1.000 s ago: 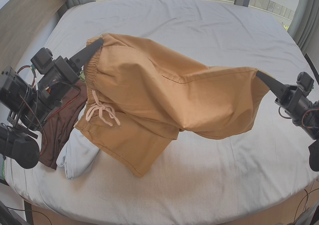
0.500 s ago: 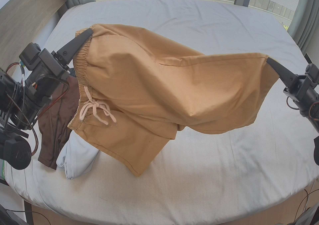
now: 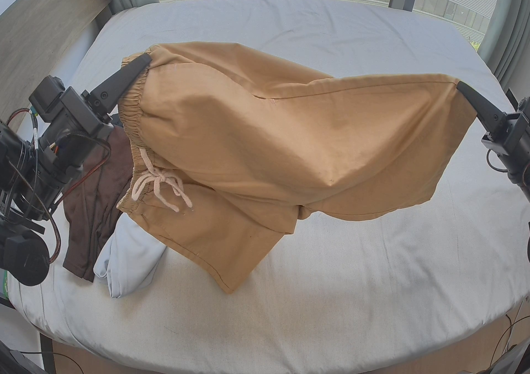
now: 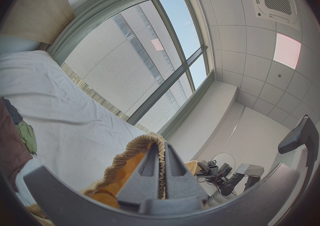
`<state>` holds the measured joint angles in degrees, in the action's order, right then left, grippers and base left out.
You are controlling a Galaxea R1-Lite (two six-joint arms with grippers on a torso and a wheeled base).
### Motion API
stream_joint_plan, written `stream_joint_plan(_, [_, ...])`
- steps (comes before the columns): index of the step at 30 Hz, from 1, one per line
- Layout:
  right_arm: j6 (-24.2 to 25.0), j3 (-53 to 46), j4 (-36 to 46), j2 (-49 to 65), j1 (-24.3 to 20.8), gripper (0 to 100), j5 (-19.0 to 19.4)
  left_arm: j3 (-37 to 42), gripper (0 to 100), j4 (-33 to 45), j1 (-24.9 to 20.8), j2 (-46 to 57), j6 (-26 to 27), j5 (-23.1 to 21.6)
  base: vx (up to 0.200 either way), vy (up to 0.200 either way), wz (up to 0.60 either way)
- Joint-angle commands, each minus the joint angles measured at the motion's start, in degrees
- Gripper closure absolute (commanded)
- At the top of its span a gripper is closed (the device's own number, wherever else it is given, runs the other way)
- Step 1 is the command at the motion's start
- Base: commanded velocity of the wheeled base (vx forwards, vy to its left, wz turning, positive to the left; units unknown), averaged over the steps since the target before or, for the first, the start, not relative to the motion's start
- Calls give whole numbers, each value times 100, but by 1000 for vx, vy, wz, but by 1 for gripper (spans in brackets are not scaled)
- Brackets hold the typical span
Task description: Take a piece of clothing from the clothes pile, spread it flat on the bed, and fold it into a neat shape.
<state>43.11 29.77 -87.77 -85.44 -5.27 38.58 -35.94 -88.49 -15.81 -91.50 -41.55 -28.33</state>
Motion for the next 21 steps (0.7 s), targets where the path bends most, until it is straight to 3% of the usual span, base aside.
stream_joint_plan(1, [75,64,6,133,8,100,-9,25,100,-1,8,10,-3,3,0,0,0])
stream_joint_plan(21, [181,117,-3,116,421,100,35,96,100,-1,324,-113,6,-111,0,0,0])
